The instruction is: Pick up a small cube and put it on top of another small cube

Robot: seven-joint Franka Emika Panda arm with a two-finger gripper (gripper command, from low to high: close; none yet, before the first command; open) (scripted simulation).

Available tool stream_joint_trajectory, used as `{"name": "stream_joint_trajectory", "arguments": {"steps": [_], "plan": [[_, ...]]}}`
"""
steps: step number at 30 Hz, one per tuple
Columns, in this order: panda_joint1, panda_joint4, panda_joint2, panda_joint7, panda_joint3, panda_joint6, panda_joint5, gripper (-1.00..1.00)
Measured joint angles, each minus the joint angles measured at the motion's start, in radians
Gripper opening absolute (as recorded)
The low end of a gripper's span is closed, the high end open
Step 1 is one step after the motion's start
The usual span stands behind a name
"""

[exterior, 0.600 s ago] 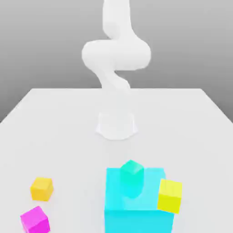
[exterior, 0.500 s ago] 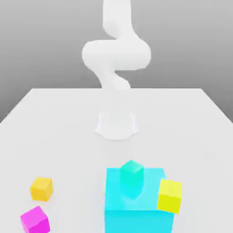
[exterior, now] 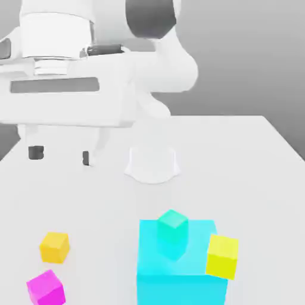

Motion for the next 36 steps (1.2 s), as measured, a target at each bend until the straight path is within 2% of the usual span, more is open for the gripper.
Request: {"name": "stream_joint_trajectory", "arguments": {"steps": [10, 14, 15, 22, 29, 36], "plan": [[-0.068, -0.002, 0.362, 0.106, -0.049, 0.110, 0.038, 0.00], [-0.099, 0.021, 0.507, 0.093, -0.023, 0.207, 0.073, 0.00], [-0.108, 0.029, 0.543, 0.087, -0.012, 0.234, 0.082, -1.00], [-0.110, 0.030, 0.551, 0.086, -0.010, 0.241, 0.084, -1.00], [-0.033, -0.047, 0.323, 0.189, -0.040, 0.094, 0.005, -1.00], [0.105, -0.191, 0.071, 0.387, 0.027, -0.010, -0.074, -1.00]]}}
